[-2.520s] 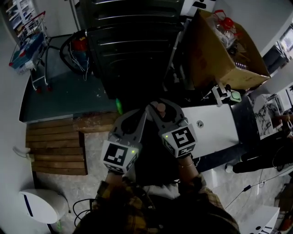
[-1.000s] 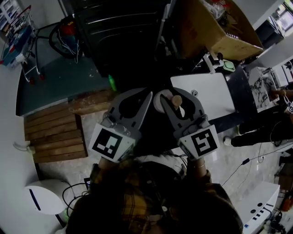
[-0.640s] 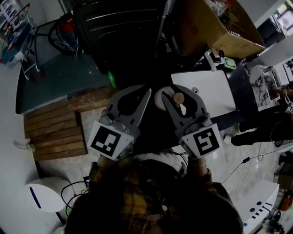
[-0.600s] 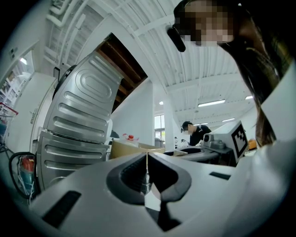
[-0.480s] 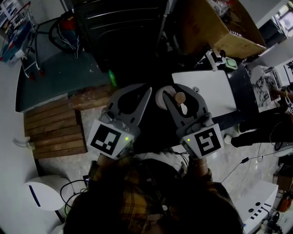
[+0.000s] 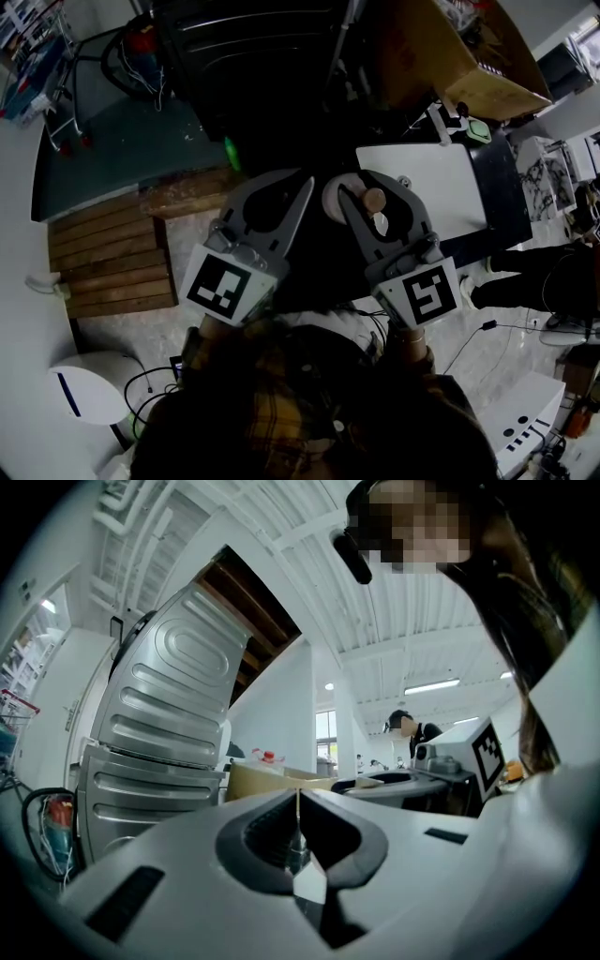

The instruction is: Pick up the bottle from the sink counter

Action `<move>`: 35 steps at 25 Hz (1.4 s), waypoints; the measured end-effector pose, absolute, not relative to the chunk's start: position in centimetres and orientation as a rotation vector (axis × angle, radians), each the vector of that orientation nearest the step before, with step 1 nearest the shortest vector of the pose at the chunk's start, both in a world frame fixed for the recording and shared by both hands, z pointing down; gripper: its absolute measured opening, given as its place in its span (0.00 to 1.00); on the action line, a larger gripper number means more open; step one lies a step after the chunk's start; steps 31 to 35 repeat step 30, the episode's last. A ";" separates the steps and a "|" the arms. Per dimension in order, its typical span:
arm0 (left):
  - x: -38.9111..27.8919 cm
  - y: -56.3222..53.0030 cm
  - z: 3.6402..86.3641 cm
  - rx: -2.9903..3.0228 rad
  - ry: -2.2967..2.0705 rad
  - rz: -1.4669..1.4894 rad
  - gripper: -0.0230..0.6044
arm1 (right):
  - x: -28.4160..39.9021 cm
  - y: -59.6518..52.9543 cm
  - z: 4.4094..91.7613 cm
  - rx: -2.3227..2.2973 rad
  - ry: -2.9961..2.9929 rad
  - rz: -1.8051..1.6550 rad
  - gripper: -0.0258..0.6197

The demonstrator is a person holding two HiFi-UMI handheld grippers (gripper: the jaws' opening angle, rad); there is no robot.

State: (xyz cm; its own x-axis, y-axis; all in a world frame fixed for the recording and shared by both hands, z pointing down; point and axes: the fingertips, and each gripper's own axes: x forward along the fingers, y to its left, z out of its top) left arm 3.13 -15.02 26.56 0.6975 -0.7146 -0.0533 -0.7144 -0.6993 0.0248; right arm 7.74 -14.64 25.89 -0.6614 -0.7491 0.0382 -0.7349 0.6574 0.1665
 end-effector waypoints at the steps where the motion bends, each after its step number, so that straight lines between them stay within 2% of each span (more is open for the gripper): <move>1: 3.1 -15.1 26.7 2.890 -1.218 -0.090 0.07 | 7.8 -14.7 26.0 1.241 -2.766 -0.208 0.23; 35: 3.9 -15.6 27.5 2.988 -1.109 -0.004 0.07 | 8.0 -15.3 26.7 1.261 -2.743 -0.234 0.23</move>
